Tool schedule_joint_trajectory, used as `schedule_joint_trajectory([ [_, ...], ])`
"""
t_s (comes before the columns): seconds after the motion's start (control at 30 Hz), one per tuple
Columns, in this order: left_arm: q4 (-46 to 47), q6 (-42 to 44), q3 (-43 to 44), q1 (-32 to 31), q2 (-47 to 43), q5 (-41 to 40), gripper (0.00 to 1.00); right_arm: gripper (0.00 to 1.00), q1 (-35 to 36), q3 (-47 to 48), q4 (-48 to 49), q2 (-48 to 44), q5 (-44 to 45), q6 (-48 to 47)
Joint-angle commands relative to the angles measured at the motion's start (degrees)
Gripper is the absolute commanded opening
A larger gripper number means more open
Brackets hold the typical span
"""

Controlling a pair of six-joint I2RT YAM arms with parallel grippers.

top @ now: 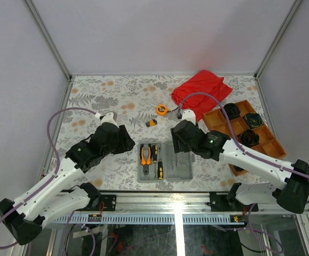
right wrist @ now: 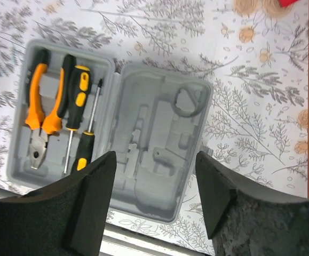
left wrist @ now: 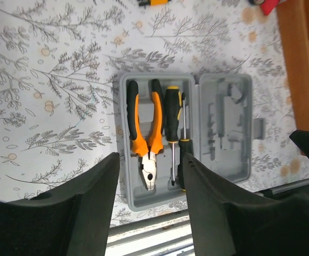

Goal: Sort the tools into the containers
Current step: Adjust the screwdriver in the storage box, then move the engineering item at the center of the board.

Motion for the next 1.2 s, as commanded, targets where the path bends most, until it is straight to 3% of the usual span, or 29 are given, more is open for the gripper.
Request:
schedule_joint_trajectory([
  [0.0, -5.6, 5.8, 4.5, 0.4, -2.3, -3.0, 0.52, 0.70, -0.4, 5.3, -2.4, -1.4, 1.7, -1.6],
  [0.13, -5.6, 7.4, 5.0, 0.4, -2.8, -4.2, 0.53, 0.79, -0.3, 6.3, -0.4, -0.2, -1.7, -0.9],
  [0.37, -3.1, 7.8, 2.8, 0.4, -6.1, -3.1, 0.57, 0.81, -3.9, 7.4, 2.5, 3.2, -4.5, -1.7],
  [0.53, -3.1, 7.5, 2.9, 0.4, -6.7, -3.6, 0.59, 0.81, -8.1, 5.7, 9.8, 3.6, -10.7, -6.4],
  [0.87, 3.5, 12.5, 4.6, 0.4, -0.4, -5.5, 0.65, 0.83, -13.3, 17.9, 6.6, 17.1, -17.5, -15.2],
  [1.17, 9.1, 14.4, 7.8, 4.7, 12.0, -3.5, 0.68, 0.83, -16.4, 27.8, 6.9, 29.8, -10.9, -16.5],
])
